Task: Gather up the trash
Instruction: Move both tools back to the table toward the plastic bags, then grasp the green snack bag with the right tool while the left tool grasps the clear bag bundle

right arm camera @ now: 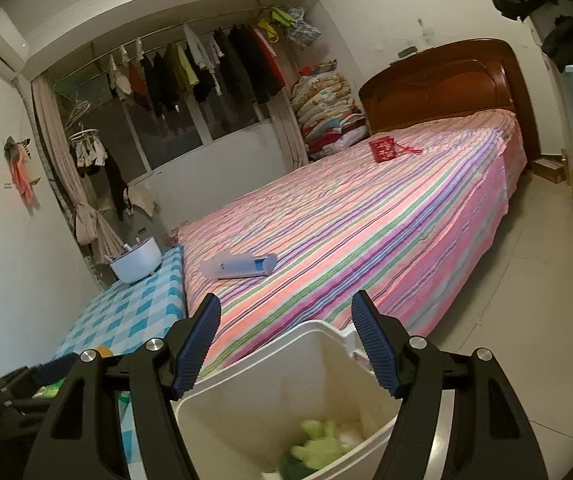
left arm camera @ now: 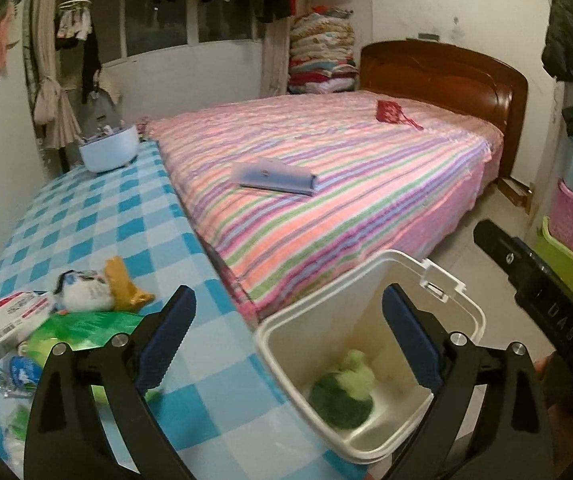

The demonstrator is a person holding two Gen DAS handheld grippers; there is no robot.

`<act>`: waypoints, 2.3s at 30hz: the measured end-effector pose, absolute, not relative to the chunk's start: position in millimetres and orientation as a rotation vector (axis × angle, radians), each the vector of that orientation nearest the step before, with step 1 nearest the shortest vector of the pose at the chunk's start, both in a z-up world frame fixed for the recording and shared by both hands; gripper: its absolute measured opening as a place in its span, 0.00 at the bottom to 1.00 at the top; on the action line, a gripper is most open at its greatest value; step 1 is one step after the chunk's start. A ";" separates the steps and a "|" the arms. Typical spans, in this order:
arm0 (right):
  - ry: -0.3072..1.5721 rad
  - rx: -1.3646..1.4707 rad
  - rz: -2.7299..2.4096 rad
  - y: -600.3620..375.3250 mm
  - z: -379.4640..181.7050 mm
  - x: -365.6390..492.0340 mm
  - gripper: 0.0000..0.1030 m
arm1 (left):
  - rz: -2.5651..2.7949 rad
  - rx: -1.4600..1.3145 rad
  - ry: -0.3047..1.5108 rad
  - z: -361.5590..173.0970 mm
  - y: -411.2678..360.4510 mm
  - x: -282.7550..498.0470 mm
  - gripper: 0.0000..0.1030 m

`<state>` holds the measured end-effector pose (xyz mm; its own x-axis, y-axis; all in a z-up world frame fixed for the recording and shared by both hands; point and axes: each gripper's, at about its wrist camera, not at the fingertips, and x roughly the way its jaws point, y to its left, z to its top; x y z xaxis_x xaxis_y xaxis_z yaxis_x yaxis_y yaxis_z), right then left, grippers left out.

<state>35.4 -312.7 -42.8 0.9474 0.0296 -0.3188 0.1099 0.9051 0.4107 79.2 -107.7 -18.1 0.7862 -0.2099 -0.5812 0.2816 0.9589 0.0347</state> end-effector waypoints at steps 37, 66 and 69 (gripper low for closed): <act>0.533 -0.022 0.624 -50.9 -65.9 85.0 0.68 | -0.065 0.016 0.798 -10.5 185.4 42.4 0.90; 0.739 -0.283 0.597 -9.3 -99.4 111.4 0.23 | -0.255 -0.083 1.129 -99.5 194.9 69.5 0.88; 0.714 -0.245 0.593 -17.4 -95.2 110.7 0.15 | -0.224 -0.081 1.092 -95.9 193.4 72.9 0.79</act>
<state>110.7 -17.4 -95.2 0.6014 0.4255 -0.6762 -0.5871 0.8094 -0.0128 72.9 193.4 -95.9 0.4404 -0.2197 -0.8705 0.1404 0.9745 -0.1749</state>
